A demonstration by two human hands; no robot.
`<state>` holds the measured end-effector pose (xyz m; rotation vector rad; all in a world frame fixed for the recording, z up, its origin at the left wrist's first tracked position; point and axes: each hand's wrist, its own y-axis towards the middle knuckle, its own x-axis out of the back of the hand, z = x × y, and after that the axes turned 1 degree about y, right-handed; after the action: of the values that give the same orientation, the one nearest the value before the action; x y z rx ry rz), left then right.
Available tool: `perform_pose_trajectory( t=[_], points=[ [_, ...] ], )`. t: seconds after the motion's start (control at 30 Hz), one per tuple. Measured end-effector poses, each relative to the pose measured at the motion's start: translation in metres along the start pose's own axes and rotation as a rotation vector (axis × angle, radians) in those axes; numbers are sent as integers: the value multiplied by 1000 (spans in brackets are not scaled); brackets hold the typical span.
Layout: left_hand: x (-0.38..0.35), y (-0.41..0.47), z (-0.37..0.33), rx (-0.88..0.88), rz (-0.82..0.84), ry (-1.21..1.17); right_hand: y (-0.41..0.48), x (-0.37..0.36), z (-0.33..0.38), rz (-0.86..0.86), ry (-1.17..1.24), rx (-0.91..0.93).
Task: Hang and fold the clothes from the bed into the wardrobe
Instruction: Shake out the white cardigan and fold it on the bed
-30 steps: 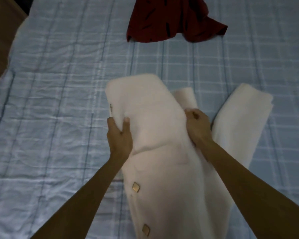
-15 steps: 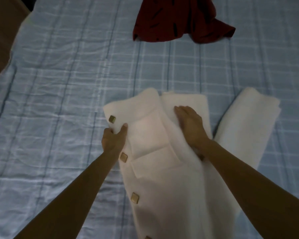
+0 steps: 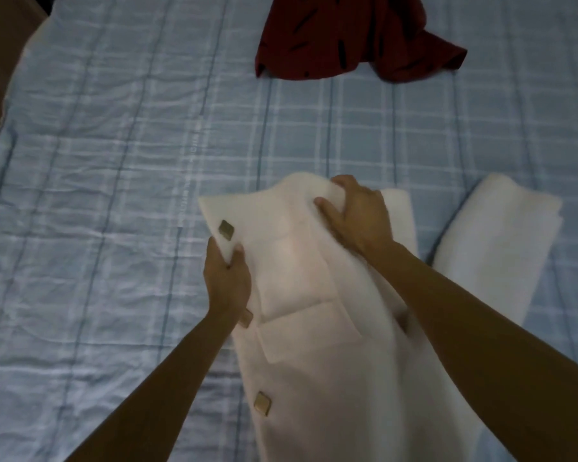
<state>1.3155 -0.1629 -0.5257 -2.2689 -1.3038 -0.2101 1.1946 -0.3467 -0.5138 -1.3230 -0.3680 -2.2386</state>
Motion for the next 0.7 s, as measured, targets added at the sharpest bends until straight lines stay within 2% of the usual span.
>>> perform_pose_trajectory(
  t=[0.1, 0.2, 0.3, 0.4, 0.53, 0.6, 0.7],
  points=[
    [-4, 4, -5, -6, -43, 5, -7, 26, -26, -45, 48, -150],
    [-7, 4, -13, -13, -78, 18, -13, 59, -53, -61, 137, -66],
    [-14, -5, -26, -60, -41, -3, -20, 83, -68, -137, 163, -30],
    [-22, -13, -38, -90, -20, -7, -19, 93, -67, -173, 116, -113],
    [-26, -6, -42, -78, -22, 48, -6, 118, -45, -341, 291, -266],
    [-25, -3, -41, -73, -9, 97, -1, 126, -35, -345, 228, -253],
    [-21, -3, -36, -35, -80, 169, -4, 109, -31, -296, 25, -269]
  ],
)
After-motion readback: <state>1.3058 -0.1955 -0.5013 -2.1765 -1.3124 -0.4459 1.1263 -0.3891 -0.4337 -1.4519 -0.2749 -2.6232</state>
